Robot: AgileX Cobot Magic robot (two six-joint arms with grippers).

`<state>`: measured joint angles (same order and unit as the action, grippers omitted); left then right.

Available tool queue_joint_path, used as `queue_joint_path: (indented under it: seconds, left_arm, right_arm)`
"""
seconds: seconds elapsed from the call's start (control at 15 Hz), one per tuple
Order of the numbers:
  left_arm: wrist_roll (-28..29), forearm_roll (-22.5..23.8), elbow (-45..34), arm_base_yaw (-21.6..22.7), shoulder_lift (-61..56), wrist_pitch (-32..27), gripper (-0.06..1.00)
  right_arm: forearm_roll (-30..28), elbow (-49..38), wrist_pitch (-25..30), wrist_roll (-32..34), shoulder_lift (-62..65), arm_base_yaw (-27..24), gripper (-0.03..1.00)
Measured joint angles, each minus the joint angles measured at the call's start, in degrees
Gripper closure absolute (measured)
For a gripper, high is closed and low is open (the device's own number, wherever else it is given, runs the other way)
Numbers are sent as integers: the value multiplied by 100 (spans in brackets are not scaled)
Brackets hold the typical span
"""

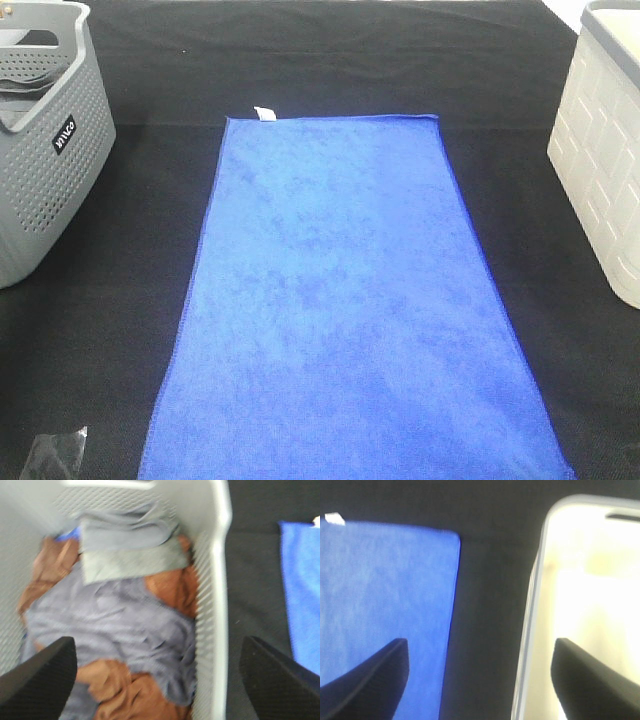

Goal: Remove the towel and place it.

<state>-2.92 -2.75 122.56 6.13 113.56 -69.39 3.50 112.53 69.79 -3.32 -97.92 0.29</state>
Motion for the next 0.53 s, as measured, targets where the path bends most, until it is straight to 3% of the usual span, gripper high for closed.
queue_joint_path:
  seconds: [0.27, 0.33, 0.53]
  left_arm:
    - [-143, 17, -1891, 138, -1507, 195, 13]
    - [-143, 17, -1891, 138, -1507, 195, 13]
    - [-155, 17, -3764, 138, -3529, 859, 13]
  right_arm:
    - [-6, -1788, 0, 160, 1702, 0, 22]
    - [-6, -1788, 0, 160, 1702, 0, 22]
    - [-6, -3375, 0, 332, 3501, 0, 22]
